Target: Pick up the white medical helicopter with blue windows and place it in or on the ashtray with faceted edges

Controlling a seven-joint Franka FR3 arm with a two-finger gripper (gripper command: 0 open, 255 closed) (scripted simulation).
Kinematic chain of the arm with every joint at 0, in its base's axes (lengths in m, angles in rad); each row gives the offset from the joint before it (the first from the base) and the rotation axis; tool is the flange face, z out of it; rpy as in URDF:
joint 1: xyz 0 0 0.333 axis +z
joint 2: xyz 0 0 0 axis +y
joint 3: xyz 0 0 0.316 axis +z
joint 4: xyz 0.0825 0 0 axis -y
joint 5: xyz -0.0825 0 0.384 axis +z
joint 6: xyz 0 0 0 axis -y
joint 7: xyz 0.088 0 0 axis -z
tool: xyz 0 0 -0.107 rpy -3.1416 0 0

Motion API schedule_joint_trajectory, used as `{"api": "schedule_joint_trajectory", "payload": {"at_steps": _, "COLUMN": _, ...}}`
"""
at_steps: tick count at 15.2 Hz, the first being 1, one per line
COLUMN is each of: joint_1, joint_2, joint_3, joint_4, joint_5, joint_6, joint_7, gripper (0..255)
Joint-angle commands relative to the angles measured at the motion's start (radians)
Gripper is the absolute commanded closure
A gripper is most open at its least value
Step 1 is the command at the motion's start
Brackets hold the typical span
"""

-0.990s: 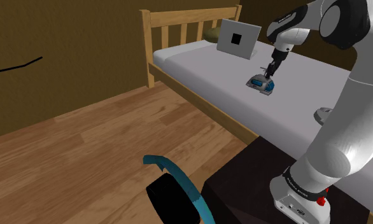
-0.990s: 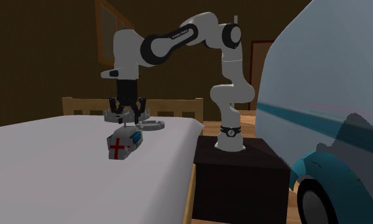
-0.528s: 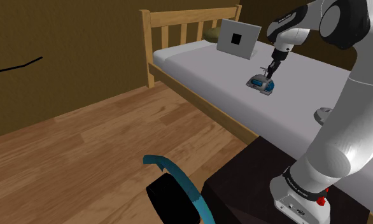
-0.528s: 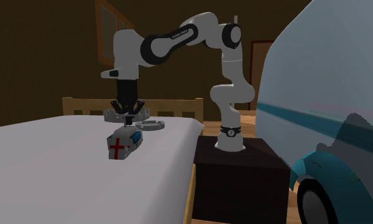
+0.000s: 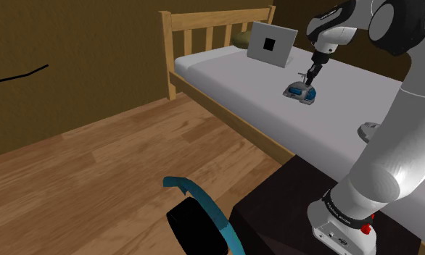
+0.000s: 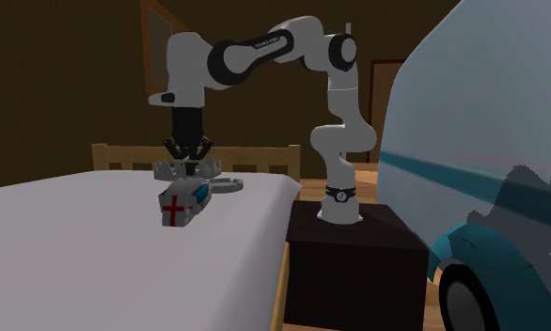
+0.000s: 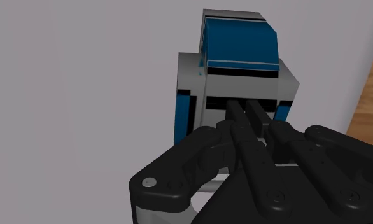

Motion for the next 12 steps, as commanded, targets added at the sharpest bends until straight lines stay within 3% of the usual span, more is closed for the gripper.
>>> {"api": "schedule_joint_trajectory", "payload": {"at_steps": 1, "joint_1": 0.001, "joint_2": -0.011, "joint_3": -0.003, "joint_4": 0.017, "joint_5": -0.008, "joint_6": -0.025, "joint_7": 0.004, "gripper": 255}}
{"api": "schedule_joint_trajectory", "payload": {"at_steps": 12, "joint_1": 0.006, "joint_2": -0.049, "joint_3": -0.013, "joint_4": 0.125, "joint_5": -0.039, "joint_6": -0.161, "joint_7": 0.025, "gripper": 255}}
